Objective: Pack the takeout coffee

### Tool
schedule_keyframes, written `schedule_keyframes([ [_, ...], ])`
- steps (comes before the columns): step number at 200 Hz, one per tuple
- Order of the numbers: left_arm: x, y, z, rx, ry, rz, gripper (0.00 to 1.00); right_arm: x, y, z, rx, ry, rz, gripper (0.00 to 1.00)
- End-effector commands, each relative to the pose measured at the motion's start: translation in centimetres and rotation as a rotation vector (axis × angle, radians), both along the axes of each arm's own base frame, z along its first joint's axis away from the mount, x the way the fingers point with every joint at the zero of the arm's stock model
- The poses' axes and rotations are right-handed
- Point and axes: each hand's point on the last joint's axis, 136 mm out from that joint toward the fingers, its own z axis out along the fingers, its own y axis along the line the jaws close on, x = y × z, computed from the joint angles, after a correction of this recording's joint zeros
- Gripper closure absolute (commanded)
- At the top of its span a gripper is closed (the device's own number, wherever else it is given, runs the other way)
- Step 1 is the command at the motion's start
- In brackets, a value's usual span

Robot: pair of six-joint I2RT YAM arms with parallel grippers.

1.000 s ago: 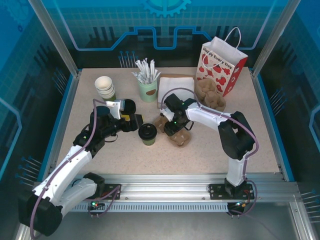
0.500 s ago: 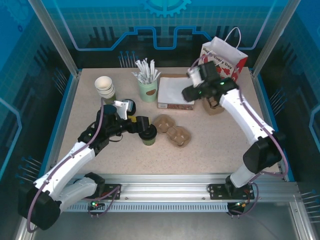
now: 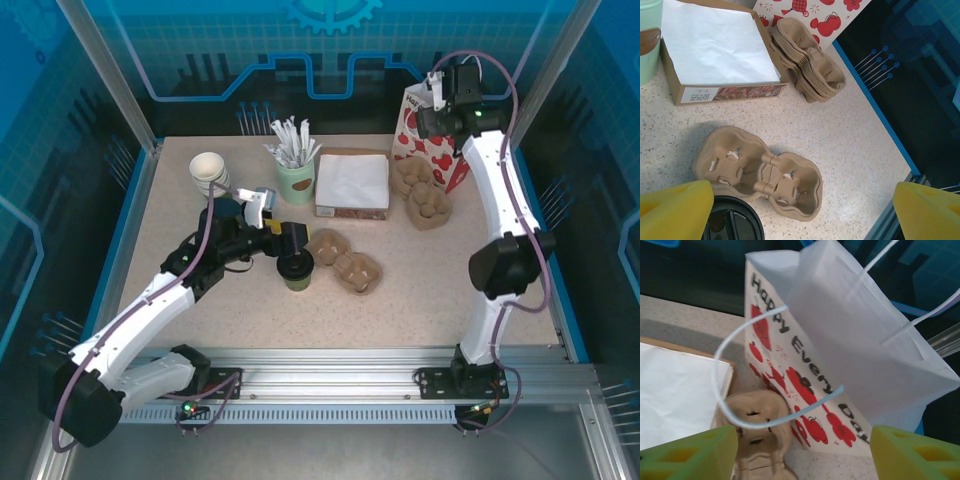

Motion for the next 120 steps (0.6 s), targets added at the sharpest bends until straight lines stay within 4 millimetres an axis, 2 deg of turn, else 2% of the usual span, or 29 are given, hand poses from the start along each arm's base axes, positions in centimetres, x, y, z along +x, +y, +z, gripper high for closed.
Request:
schedule_keyframes([
  [1,0.3,-0.5,1.3,0.0,-0.036,-0.016,0.06,0.5,-1.8,-1.2,-0.013,0.069,-0.019,0.3],
  [56,0.5,-0.7,1.0,0.006,-0.023,-0.015,0.06,3.0,-2.6,-3.3,0.058,0.099,-0.018,0.37],
  [120,0.7,-0.7,0.8,0.013,-0.018,-0.012,0.06,4.3,-1.9,-4.9,0.156,0.113,0.029,0.56],
])
